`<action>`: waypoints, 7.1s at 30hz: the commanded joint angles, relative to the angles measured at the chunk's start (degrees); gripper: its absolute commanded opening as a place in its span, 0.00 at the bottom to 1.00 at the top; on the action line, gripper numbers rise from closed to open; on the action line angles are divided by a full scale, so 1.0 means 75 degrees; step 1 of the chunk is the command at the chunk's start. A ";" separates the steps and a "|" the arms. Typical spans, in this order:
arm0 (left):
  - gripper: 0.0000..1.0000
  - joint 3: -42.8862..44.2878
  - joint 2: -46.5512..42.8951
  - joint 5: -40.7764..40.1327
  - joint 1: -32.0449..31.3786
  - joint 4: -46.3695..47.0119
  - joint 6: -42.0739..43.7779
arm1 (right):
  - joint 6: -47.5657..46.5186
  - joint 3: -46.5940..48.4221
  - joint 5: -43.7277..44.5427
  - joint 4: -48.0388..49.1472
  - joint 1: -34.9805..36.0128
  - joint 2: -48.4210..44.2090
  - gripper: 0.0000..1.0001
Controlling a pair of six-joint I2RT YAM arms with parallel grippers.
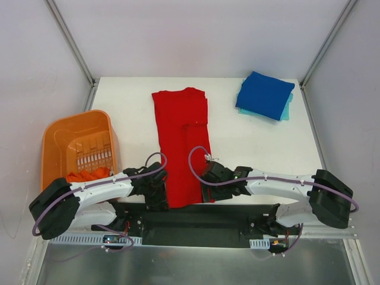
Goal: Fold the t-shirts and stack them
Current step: Fold the tshirt
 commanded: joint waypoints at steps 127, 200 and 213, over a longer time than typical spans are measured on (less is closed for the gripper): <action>0.44 0.2573 0.2657 -0.0974 0.3900 0.1050 0.2038 | -0.2728 0.2834 -0.2221 0.0345 -0.4206 0.2938 0.99; 0.00 0.3439 -0.0825 -0.2098 0.2036 0.1073 0.2553 | -0.3090 0.4214 0.1145 -0.1918 -0.3385 -0.0066 0.01; 0.00 0.5033 0.1250 -0.1889 0.3279 0.1131 0.3303 | -0.3325 0.5927 0.0241 -0.1659 -0.4428 0.2117 0.01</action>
